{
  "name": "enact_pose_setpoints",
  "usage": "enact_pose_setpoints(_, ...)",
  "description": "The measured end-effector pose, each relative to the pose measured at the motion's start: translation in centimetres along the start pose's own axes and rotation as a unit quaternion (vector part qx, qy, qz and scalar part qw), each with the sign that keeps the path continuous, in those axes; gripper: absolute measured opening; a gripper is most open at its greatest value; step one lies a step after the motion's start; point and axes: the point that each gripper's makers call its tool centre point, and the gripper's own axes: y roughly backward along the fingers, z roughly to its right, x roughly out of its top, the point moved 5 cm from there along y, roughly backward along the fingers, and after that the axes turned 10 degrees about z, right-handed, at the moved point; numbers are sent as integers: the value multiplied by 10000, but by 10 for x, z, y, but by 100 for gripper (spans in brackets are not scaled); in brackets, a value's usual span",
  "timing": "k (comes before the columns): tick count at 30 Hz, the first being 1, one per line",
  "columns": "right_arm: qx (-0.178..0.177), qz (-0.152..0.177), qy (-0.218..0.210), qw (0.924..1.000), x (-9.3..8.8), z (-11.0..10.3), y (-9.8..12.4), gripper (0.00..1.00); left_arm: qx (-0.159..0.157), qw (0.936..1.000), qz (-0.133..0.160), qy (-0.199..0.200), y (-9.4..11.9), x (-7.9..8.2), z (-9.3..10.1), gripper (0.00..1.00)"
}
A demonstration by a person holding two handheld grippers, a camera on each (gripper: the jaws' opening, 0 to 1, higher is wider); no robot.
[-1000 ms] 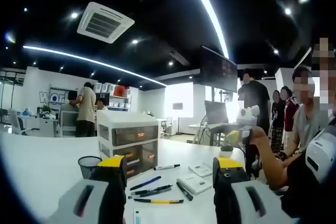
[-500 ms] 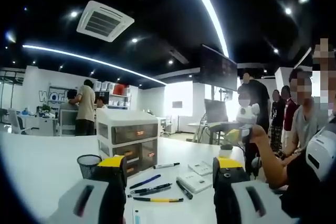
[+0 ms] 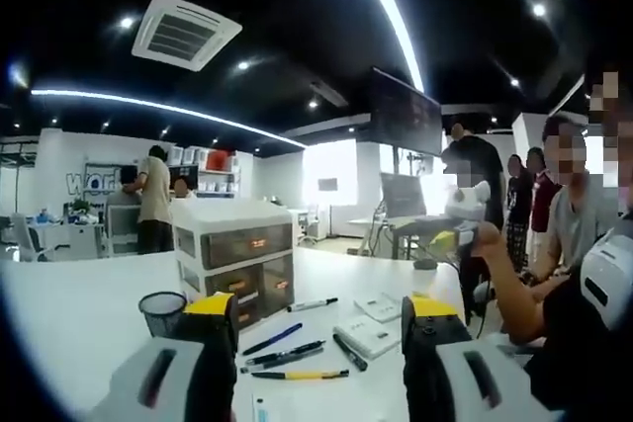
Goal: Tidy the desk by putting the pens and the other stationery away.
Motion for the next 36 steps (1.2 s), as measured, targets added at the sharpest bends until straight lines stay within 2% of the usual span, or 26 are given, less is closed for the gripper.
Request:
enact_pose_setpoints(14, 9, -21, -1, 10000, -1, 3, 1, 49, -394, 9973, -465, -403, -22, -4, -3, 68)
enact_pose_setpoints(18, -4, -14, -5, 10000, -1, 4, 3, 49, -415, 9963, -592, -468, -28, -7, -3, 67)
enact_pose_setpoints(28, 6, -55, -14, 10000, -4, 6, 3, 49, -516, 9922, -948, -623, -43, -12, -6, 67)
enact_pose_setpoints(36, 20, -132, -4, 9999, -7, 7, 4, 49, -629, 9860, -1342, -759, -55, -16, -9, 67)
